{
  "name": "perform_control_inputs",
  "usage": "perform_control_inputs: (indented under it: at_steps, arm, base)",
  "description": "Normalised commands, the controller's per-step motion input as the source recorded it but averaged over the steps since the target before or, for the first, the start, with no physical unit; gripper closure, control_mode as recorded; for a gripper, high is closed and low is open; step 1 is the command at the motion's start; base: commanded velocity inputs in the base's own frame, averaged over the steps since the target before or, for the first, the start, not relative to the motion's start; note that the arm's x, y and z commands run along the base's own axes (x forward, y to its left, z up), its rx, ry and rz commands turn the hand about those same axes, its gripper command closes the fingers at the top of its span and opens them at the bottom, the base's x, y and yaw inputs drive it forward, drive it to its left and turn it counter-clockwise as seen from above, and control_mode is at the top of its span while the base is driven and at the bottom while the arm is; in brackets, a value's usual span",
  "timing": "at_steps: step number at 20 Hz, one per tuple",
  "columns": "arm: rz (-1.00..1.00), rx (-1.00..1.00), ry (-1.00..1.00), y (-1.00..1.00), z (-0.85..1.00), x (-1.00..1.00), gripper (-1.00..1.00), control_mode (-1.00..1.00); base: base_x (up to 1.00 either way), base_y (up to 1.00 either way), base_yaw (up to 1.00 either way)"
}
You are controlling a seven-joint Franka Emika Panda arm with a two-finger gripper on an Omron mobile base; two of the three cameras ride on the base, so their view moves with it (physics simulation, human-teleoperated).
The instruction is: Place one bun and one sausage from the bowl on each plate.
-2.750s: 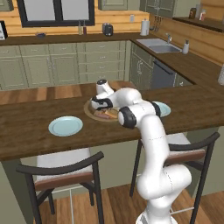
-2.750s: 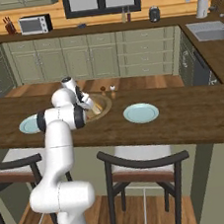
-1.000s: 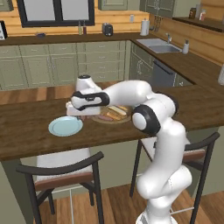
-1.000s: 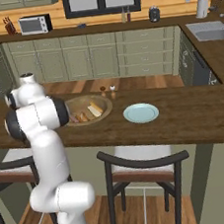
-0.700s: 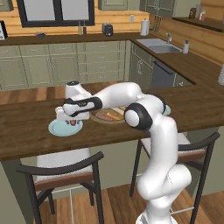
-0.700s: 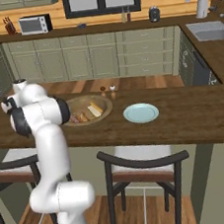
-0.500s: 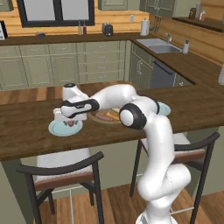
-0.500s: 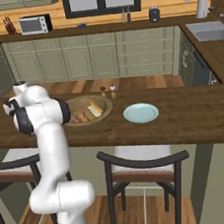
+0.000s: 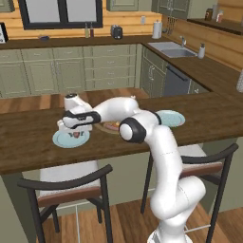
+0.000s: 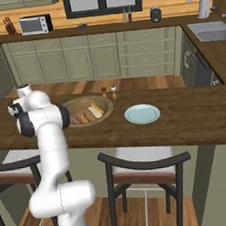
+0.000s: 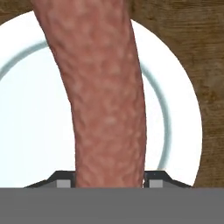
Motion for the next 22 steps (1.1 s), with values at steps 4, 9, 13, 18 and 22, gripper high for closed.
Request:
perform_control_inputs:
  at_steps: [4, 9, 13, 18, 22]
  arm:
    - [0.00, 0.00, -0.11, -0.26, 0.02, -0.19, -1.00, -1.00]
    - [0.00, 0.01, -0.20, -0.23, 0.32, -0.26, -1.00, -1.00]
    - [0.00, 0.00, -0.31, -1.00, 0.99, -1.00, -1.00, -1.00]
    - [0.00, 0.00, -0.21, -1.00, 0.86, -1.00, -1.00, -1.00]
    - [-0.02, -0.06, -0.02, -1.00, 0.54, -0.61, -1.00, -1.00]
  base:
    - [0.00, 0.00, 0.00]
    - [0.00, 0.00, 0.00]
    - [0.00, 0.00, 0.00]
    - [0.00, 0.00, 0.00]
    - [0.00, 0.00, 0.00]
